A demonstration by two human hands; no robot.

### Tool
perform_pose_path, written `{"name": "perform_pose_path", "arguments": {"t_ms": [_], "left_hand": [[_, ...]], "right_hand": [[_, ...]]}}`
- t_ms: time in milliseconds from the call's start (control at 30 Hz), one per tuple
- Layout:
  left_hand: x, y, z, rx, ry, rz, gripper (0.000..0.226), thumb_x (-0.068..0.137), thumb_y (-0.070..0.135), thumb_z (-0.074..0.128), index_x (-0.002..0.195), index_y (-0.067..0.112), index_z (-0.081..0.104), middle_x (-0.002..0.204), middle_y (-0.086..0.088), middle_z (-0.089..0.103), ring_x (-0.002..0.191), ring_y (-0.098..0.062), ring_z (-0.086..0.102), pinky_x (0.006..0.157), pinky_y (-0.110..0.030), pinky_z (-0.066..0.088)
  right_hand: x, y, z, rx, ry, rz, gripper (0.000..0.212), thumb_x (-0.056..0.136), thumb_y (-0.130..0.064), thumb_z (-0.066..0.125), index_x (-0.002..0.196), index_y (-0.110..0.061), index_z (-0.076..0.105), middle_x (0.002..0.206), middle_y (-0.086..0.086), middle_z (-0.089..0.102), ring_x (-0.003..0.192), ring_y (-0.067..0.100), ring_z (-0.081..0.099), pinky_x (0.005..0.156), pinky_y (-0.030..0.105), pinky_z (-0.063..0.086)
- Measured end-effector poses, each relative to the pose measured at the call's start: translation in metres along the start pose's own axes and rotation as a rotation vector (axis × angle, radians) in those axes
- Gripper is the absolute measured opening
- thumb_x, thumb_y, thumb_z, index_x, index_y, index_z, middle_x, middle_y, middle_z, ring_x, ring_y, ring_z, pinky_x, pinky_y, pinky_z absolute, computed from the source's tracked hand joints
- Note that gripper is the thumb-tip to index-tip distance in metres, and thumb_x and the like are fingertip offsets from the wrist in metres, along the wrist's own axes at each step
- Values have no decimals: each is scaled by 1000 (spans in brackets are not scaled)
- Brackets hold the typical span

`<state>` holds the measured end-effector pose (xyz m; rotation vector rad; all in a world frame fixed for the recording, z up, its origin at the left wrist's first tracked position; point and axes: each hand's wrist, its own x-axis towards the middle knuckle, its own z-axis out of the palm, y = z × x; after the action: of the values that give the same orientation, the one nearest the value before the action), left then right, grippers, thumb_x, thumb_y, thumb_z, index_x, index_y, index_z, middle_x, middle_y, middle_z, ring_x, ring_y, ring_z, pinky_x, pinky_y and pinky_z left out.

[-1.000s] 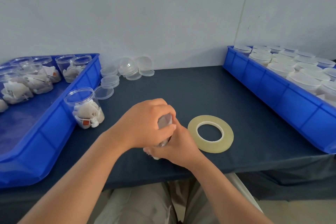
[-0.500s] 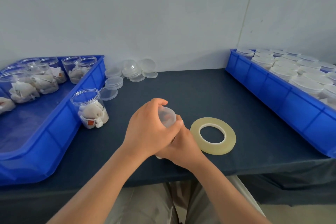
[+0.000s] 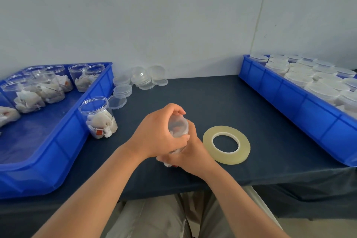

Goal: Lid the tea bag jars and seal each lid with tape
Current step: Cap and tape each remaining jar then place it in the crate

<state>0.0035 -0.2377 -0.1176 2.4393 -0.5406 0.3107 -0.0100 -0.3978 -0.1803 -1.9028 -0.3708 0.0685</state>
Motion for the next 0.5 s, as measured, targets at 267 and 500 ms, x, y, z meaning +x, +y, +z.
{"name": "perform_pose_path", "arguments": {"t_ms": [267,500], "left_hand": [[5,-6,2,17,36,105,58,74,66,69,127,45,60,124,30,64,119,5,57,97,-8,40],[25,-11,7,68,32,218,73,77,79,64,134,34,67,137,20,59,136,2,47,114,-18,32]], "right_hand": [[-29,18,-93,-719,33,22,98,80,-87,62,162,-43,32,167,-33,18,152,-3,27,121,29,34],[-50,32,-111,-1081,-24,55,51,94,-78,43,98,-29,57,100,-15,61,90,11,57,77,32,52]]}}
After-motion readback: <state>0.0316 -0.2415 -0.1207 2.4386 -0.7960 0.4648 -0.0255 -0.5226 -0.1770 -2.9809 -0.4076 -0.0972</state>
